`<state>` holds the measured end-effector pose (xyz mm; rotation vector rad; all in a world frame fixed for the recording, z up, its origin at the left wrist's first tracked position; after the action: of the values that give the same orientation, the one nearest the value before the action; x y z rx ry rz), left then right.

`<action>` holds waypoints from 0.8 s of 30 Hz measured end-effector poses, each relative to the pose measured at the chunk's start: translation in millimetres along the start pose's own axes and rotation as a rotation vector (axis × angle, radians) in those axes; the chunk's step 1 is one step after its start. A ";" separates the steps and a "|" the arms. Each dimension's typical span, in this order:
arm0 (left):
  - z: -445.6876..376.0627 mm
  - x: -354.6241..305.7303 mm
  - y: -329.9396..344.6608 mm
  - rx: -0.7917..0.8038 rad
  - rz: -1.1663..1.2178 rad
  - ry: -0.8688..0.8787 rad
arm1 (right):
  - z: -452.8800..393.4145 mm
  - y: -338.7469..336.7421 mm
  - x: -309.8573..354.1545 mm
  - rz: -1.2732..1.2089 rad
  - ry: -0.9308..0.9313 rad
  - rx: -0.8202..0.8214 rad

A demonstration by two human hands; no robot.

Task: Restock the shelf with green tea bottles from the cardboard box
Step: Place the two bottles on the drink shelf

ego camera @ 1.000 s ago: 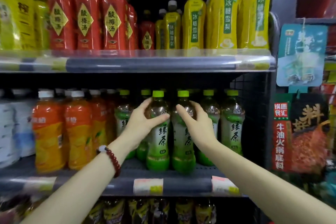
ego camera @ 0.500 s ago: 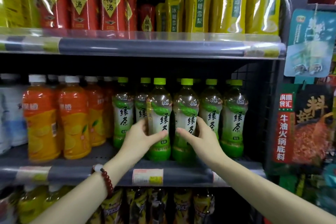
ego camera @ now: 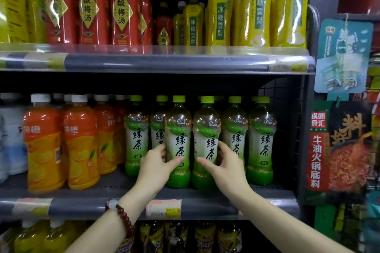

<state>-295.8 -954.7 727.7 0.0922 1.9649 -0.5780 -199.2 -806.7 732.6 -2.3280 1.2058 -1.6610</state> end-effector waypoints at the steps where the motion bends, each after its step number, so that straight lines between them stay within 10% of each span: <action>1: -1.5 1.0 3.4 0.002 0.028 -0.003 | 0.5 0.7 1.1 0.006 -0.009 -0.022; 24: -22.5 11.7 10.6 0.024 0.021 -0.027 | -21.6 19.5 1.5 -0.051 0.129 -0.203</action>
<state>-316.6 -937.8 721.6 0.1194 1.9290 -0.5866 -227.7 -812.9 734.4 -2.4169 1.4125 -1.8098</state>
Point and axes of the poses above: each hand's wrist, its own z-axis away from the middle knuckle, its own y-axis out of the palm, x = y × z, the point moved 4 cm from there along -z, towards the middle knuckle, and after that the axes turned 8 degrees about x, right-handed, at the moved point
